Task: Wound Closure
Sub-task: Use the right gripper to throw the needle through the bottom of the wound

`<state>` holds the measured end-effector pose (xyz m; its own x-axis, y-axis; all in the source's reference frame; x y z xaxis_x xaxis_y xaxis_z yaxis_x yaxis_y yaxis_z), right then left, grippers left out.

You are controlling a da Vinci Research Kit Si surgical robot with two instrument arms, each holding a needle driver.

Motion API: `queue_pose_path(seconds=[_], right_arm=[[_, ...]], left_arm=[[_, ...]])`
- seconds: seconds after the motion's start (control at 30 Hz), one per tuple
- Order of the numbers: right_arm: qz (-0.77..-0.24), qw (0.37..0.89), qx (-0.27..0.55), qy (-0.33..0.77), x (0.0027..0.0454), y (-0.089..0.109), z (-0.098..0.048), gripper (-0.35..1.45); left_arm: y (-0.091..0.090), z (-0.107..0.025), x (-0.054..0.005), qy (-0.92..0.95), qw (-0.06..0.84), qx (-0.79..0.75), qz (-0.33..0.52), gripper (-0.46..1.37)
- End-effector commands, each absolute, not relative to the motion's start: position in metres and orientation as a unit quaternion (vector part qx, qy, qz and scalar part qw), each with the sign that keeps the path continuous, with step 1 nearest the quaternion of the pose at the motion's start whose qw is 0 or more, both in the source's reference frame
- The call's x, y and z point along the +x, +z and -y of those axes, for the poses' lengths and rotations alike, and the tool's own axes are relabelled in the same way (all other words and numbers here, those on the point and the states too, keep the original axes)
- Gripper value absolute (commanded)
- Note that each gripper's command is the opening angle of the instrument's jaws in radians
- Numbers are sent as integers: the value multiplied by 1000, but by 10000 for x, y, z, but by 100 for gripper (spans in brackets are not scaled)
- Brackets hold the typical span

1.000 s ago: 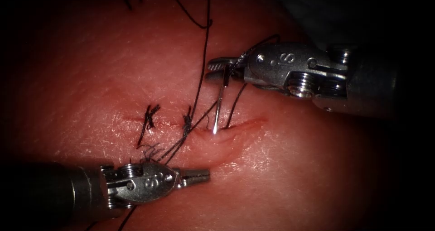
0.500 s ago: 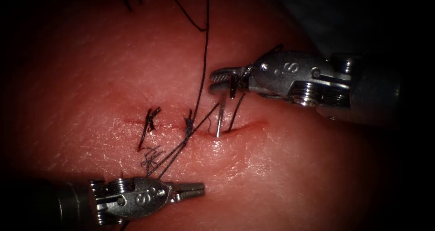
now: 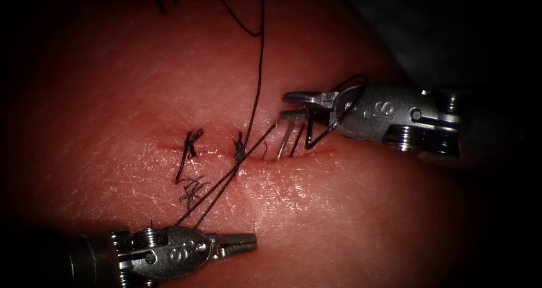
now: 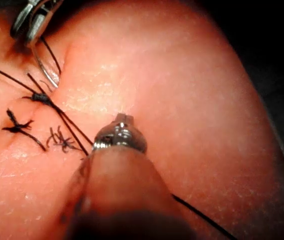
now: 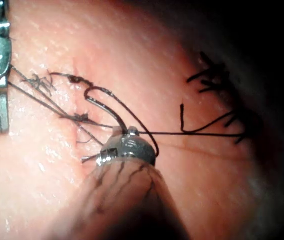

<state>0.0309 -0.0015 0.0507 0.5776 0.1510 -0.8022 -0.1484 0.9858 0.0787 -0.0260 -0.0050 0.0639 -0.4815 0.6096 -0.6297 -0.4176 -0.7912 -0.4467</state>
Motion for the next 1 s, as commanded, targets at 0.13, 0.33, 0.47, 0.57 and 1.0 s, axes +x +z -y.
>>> queue_pose_path(seconds=[0.13,0.33,0.47,0.57,1.0], right_arm=[[-445,893,-1,75,314,510,23,-35],[-426,901,71,27,332,526,37,-35],[-412,900,137,31,338,531,33,-35],[-394,898,192,35,339,533,26,-35],[-318,888,330,-38,364,531,6,-35]], left_arm=[[636,52,-259,852,299,-412,121,-35],[634,41,-264,853,297,-413,121,-35],[633,36,-268,852,297,-414,120,-35],[633,36,-269,852,297,-414,120,-35],[644,29,-266,853,294,-414,117,-35]])
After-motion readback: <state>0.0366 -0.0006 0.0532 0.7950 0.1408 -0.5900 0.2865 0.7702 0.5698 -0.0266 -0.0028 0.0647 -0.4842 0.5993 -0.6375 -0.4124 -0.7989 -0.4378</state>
